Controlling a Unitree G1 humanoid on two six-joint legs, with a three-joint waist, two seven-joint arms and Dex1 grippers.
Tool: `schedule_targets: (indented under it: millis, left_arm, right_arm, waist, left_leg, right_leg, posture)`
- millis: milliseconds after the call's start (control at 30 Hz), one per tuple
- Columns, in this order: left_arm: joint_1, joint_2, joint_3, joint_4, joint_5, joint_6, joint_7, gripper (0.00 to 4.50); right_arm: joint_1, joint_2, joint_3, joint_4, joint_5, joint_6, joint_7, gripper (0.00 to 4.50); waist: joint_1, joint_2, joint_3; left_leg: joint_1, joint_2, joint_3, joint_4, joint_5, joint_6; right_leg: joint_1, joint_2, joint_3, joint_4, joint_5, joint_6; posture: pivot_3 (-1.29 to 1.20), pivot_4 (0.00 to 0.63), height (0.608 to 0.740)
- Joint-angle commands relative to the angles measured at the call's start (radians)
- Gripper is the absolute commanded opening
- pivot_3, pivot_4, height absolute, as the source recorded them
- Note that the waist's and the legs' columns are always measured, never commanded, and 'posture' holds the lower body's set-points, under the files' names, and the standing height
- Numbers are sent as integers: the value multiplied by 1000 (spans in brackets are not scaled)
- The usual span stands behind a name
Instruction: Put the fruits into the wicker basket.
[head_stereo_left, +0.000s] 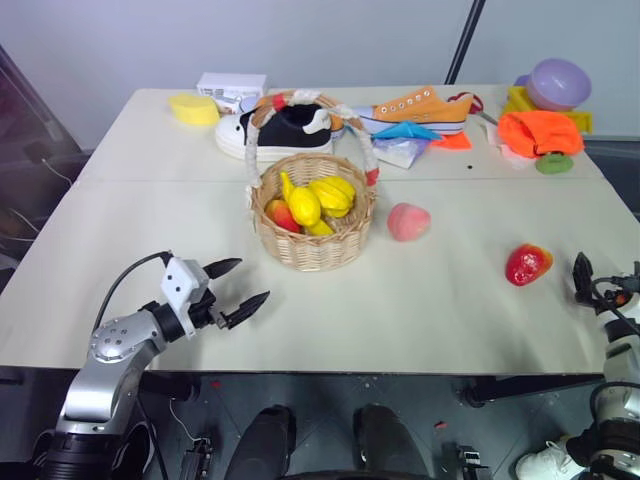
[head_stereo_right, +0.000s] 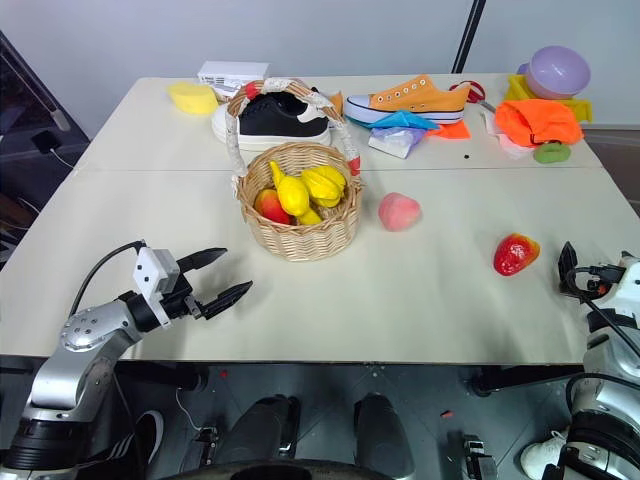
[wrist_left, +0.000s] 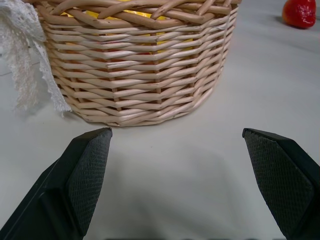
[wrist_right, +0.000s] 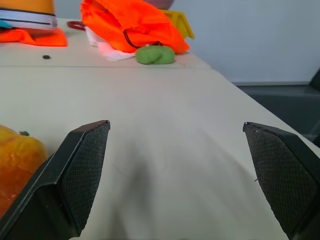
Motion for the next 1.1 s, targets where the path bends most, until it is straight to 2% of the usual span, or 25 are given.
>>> schedule_targets:
  millis: [33, 333, 433, 567, 633, 733, 833, 1100]
  left_arm:
    - [-7, 7, 31, -18, -13, -20, -3, 4500]
    - [-13, 3, 47, -22, -33, -51, -21, 4500]
    - [-19, 13, 43, -35, -48, -79, -65, 4500]
    - [-30, 27, 40, -45, -94, -68, -123, 4500]
    - [-48, 24, 26, -40, -100, -71, -143, 4500]
    - [-63, 26, 6, -52, -115, -54, -175, 4500]
    - [-71, 31, -5, -86, -137, -32, -198, 4500]
    - [-92, 20, -20, -133, -159, 5, -191, 4500]
  right_arm:
    - [-17, -6, -4, -55, 8, -3, -15, 4453]
    - [-25, 5, 19, -126, 14, 27, -30, 4453]
    - [124, 90, 27, -429, 26, 62, -81, 4453]
    - [323, 203, 56, -816, 50, 229, -191, 4453]
    - [379, 217, 95, -942, 51, 362, -232, 4453]
    - [400, 193, 135, -1019, 18, 550, -291, 4453]
    - [359, 157, 131, -1038, 9, 699, -335, 4453]
    - [110, 78, 69, -965, 93, 1028, -359, 4453]
  waist:
    - [0, 0, 0]
    - [1, 0, 0]
    - [5, 0, 0]
    - [6, 3, -1]
    - [3, 4, -1]
    - [-2, 4, -2]
    - [3, 4, -2]
    - [4, 4, -2]
  left_leg:
    - [0, 0, 0, 0, 0, 0]
    - [0, 0, 0, 0, 0, 0]
    - [0, 0, -1, 0, 0, 0]
    - [-3, 1, -4, -1, 0, 0]
    - [-4, 0, -3, 0, 0, 0]
    - [-2, 0, -1, 0, 0, 0]
    - [-1, 0, -1, 0, 0, 0]
    - [-2, 0, -2, 0, 0, 0]
  right_leg:
    - [0, 0, 0, 0, 0, 0]
    - [0, 0, 0, 0, 0, 0]
    - [-1, 0, 0, 0, 0, 0]
    - [-3, 0, 0, 0, -1, 0]
    - [-3, -1, 0, 0, -1, 0]
    - [-2, -1, 1, -1, 0, -1]
    - [-1, 0, 1, -1, -1, -4]
    - [-1, 0, 0, -1, 0, -1]
  posture:
    - [0, 150, 740]
    - [0, 150, 740]
    - [0, 150, 740]
    - [0, 150, 740]
    - [0, 150, 740]
    - [0, 150, 740]
    - [0, 150, 740]
    - [0, 150, 740]
